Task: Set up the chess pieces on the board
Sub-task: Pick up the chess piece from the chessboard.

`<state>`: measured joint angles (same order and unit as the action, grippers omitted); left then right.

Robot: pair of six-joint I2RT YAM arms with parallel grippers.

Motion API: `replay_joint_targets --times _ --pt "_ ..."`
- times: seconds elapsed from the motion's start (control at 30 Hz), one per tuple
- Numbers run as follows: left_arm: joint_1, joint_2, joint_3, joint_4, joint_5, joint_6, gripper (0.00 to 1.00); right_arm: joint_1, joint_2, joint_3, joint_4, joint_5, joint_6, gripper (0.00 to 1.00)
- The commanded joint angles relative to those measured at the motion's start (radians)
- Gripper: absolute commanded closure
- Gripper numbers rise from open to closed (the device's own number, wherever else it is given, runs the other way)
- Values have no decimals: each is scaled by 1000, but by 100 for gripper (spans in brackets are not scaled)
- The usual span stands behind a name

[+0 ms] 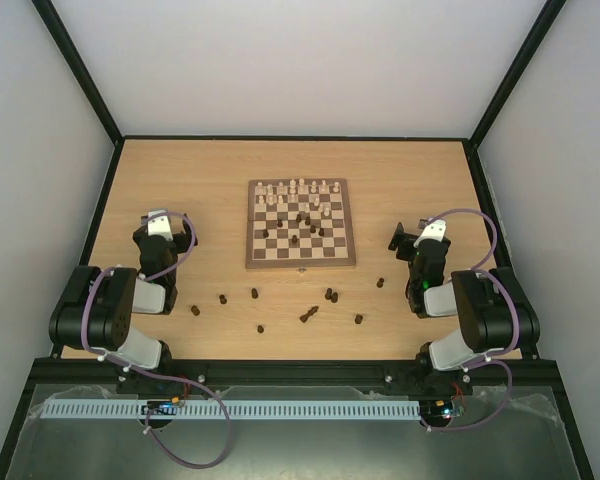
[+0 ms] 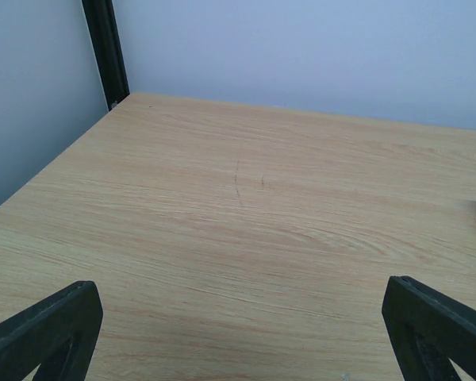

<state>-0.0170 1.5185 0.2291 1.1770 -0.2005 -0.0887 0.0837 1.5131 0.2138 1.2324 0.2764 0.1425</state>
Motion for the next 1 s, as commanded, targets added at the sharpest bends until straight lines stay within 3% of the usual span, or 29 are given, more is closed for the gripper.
replay_joint_targets --times 0.0,0.57,0.67,0.73,0.83,0.9,0.97 --pt "-1 5 18 48 0 4 0 -6 4 14 13 -9 3 2" --pt "-10 4 16 48 2 20 0 -6 4 12 16 -16 -1 1" --pt "-23 -17 11 46 63 61 0 -7 -4 11 14 -16 -3 1" --pt "-30 -46 25 -16 38 60 1 -6 -42 7 -8 -35 -13 2" --pt "-87 -140 124 -256 -49 74 0 -1 -165 64 -204 6 2 1" --pt "-155 -198 156 -314 -74 93 1 0 -255 151 -421 116 132 2" --pt "-202 -262 181 -347 -50 85 0 0 -315 212 -528 21 164 1"
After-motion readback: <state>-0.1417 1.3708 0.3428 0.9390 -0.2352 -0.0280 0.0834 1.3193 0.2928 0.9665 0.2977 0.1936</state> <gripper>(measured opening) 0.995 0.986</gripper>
